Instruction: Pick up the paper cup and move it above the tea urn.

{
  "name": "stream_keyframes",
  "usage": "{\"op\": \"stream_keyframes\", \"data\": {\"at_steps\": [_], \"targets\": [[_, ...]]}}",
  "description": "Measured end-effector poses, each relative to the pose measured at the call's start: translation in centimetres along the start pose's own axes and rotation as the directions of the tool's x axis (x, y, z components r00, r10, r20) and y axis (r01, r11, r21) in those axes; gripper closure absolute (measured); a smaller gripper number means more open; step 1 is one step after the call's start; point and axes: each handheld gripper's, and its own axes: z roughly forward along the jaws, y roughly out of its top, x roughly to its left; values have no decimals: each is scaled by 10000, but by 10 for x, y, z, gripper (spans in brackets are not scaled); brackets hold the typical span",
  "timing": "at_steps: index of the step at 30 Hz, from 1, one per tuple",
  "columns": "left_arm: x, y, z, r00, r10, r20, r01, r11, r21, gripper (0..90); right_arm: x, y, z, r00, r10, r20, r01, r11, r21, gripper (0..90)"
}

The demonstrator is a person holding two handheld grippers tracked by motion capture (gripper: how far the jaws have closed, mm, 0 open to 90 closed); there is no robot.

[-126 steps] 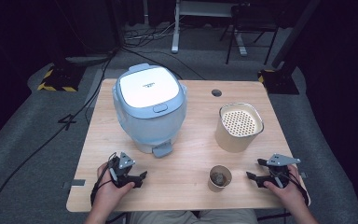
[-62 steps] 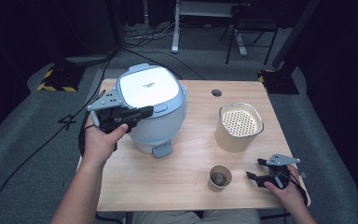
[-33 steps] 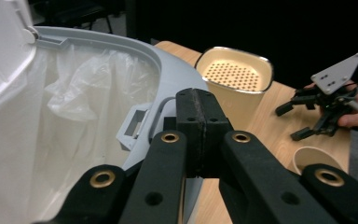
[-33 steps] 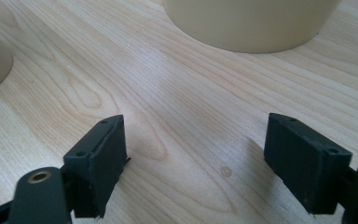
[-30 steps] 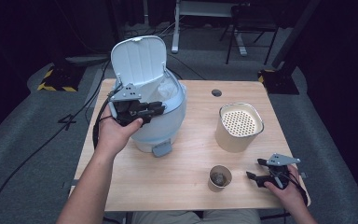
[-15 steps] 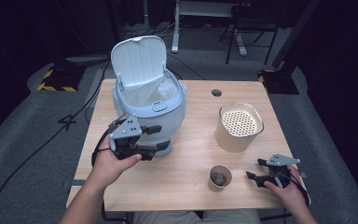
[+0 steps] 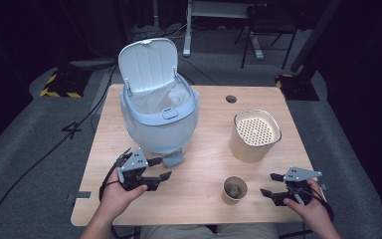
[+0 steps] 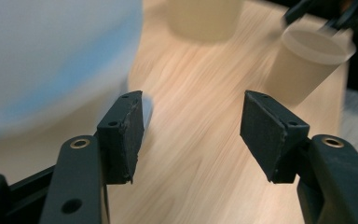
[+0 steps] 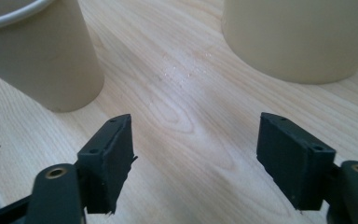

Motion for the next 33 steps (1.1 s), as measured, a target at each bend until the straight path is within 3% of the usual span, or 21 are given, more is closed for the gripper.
{"op": "stream_keyframes", "data": {"at_steps": [2,5,8,13,15,17,20,25,28,33], "targets": [[4,-8,3,9995,21,-319,-7,9991,431,395,4,3,-1,10000,-56,-61,56,10000,59,276],[10,-19,8,9979,-563,-334,580,9970,514,390,15,8,-3,9987,-215,-470,217,9998,41,253],[16,-32,18,9961,-741,-474,786,9919,1003,386,32,16,-2,9939,-692,-856,703,9975,97,190],[16,-41,27,9956,-765,-539,838,9850,1508,378,47,22,5,9879,-991,-1195,994,9950,-37,173],[14,-43,31,9951,-432,-887,603,9779,2003,361,52,25,11,9851,-1066,-1348,1061,9943,-109,173],[12,-45,34,9948,-288,-980,505,9728,2259,350,56,27,16,9826,-1147,-1457,1130,9934,-198,175],[12,-48,38,9944,-354,-999,579,9710,2321,320,60,30,22,9799,-1201,-1594,1160,9926,-349,178],[14,-53,40,9932,-211,-1141,443,9778,2046,279,68,28,37,9785,-1186,-1685,1089,9919,-654,209],[11,-53,42,9930,74,-1182,187,9758,2181,264,70,27,46,9779,-1120,-1766,1006,9923,-726,210],[10,-53,42,9929,25,-1189,236,9759,2169,256,75,27,58,9789,-1106,-1716,989,9922,-756,225]]}}
